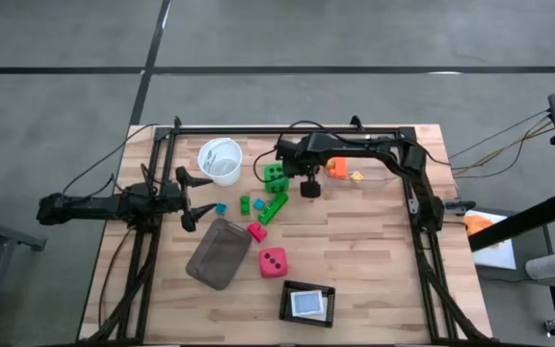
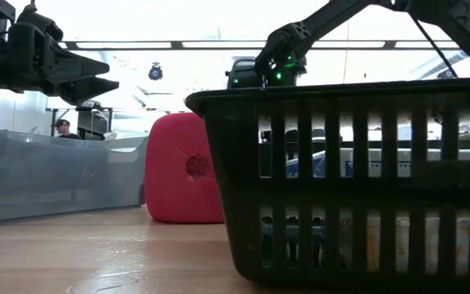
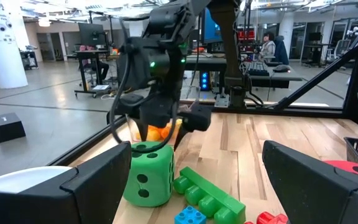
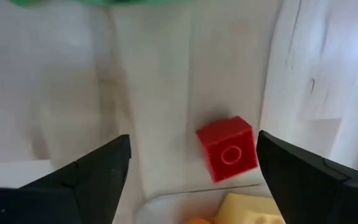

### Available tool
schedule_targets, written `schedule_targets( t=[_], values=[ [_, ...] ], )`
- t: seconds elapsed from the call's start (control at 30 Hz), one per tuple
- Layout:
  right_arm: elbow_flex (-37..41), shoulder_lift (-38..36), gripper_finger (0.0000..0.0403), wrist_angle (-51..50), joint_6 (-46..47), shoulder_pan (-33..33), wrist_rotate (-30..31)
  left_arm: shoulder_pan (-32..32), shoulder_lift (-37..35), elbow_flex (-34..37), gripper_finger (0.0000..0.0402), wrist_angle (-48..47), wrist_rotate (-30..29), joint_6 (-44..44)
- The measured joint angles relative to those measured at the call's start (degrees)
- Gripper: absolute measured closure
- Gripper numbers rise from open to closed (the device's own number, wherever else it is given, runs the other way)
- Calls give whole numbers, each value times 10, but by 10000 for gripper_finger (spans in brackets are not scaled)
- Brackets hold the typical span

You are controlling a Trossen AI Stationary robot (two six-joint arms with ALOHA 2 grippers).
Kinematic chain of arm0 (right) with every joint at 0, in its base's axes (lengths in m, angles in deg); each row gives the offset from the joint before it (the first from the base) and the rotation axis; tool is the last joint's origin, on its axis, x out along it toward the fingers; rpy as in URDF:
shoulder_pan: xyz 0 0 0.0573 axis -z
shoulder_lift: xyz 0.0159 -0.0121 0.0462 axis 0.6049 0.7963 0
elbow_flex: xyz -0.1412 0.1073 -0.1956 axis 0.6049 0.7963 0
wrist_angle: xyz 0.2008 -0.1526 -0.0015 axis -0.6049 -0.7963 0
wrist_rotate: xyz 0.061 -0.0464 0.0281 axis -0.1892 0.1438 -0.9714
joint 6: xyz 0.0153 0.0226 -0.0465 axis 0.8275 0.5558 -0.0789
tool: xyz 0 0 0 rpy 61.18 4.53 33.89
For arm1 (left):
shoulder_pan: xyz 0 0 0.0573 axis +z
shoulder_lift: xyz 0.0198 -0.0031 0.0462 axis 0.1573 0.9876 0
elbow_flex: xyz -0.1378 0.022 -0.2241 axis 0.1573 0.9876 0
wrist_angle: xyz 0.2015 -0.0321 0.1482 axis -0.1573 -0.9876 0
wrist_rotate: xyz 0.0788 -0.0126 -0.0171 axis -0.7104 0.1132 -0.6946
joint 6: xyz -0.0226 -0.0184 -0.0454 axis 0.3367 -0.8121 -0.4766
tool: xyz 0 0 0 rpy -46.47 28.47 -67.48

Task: Pick & Place Toys
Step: Put the top red game piece into the transparent bin

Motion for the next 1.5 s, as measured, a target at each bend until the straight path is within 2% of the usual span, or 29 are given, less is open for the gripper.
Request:
schedule_targets(
  t=[0.53, 0.8, 1.0, 1.2, 1.5],
  values=[
    [1, 25, 119, -5, -20, 33, 13, 0, 0, 0, 39, -2, 0, 2],
    [1, 33, 152, -6, -20, 26, -31, 0, 0, 0, 39, -2, 0, 2],
    [1, 33, 204, -7, -16, 14, -32, 0, 0, 0, 39, -2, 0, 2],
    [1, 33, 280, -8, 1, 3, -32, 0, 0, 0, 39, -2, 0, 2],
    [1, 32, 281, -26, 5, -26, -32, 0, 0, 0, 39, -2, 0, 2]
  ],
)
